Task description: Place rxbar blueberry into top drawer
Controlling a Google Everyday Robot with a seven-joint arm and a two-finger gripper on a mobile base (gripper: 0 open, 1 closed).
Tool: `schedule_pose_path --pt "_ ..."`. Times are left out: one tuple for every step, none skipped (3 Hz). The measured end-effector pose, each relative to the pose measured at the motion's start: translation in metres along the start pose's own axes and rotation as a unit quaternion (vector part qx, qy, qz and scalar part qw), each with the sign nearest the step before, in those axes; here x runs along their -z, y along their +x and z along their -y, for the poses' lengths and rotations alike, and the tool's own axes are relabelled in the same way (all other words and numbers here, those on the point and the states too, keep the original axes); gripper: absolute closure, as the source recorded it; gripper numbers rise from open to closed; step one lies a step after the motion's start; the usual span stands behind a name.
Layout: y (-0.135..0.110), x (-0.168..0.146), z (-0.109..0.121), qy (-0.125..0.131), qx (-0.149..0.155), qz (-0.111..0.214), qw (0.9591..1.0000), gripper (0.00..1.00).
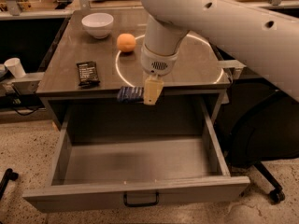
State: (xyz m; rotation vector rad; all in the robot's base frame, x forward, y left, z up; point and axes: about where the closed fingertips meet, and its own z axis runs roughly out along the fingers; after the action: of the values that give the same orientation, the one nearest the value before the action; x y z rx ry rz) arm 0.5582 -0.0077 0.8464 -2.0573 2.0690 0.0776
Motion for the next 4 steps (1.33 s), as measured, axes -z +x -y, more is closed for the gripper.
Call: schedule_pose_path --pt "0.011 -0.040 -0.013 -0.021 0.005 -0.001 0.9998 1.00" --pt "0.031 -0.103 -0.037 -0.039 0.013 0.016 0.9990 1.00" --pt "0.041 -0.149 -0.045 -0.026 0.022 0.043 0.9985 1.00" --pt "0.045 -0.184 -0.045 -0.009 0.031 0.068 0.9972 1.00"
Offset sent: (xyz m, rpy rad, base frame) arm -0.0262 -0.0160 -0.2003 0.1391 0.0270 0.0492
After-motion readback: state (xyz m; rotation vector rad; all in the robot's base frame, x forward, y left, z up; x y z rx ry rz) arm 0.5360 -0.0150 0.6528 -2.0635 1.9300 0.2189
